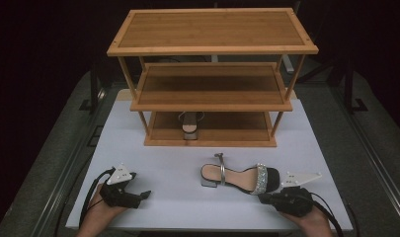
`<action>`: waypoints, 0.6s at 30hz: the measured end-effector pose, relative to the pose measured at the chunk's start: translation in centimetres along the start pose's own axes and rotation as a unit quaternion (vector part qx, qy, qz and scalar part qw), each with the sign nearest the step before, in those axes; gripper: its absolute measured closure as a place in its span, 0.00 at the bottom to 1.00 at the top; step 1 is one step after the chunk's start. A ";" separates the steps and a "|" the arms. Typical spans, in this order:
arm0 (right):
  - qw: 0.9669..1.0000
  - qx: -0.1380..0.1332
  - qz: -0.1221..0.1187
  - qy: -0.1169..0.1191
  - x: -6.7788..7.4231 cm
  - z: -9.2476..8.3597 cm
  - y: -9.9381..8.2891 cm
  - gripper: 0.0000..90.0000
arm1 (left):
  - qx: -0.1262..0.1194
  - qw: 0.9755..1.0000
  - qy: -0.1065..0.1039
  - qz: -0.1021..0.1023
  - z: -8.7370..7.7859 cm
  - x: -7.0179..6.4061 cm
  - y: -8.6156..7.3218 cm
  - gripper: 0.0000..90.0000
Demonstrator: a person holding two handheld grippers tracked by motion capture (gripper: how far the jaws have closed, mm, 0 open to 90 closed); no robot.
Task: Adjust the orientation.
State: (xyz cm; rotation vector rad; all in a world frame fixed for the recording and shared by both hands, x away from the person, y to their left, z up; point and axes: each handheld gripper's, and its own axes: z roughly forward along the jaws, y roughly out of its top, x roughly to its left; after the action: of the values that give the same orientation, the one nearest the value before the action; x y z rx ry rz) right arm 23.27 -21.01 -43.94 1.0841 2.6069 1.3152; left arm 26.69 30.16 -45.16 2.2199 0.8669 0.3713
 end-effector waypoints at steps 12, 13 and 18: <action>0.999 0.024 -0.027 -0.019 0.0 1.8 1.1 1.00 | 0.000 1.000 -0.001 0.000 0.0 0.0 0.0 0.14; 0.999 0.025 -0.028 -0.024 -0.1 1.8 1.3 1.00 | 0.000 1.000 -0.001 0.000 0.0 0.0 0.0 0.14; 0.998 0.025 -0.029 -0.044 -0.8 1.9 1.8 1.00 | 0.000 1.000 -0.001 0.000 0.0 0.0 0.0 0.14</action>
State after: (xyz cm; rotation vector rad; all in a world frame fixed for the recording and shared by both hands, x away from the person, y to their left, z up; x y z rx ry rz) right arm 25.51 -19.40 -44.13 1.0392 2.5994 1.1692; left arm 26.75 30.15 -45.16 2.2209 0.8649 0.3687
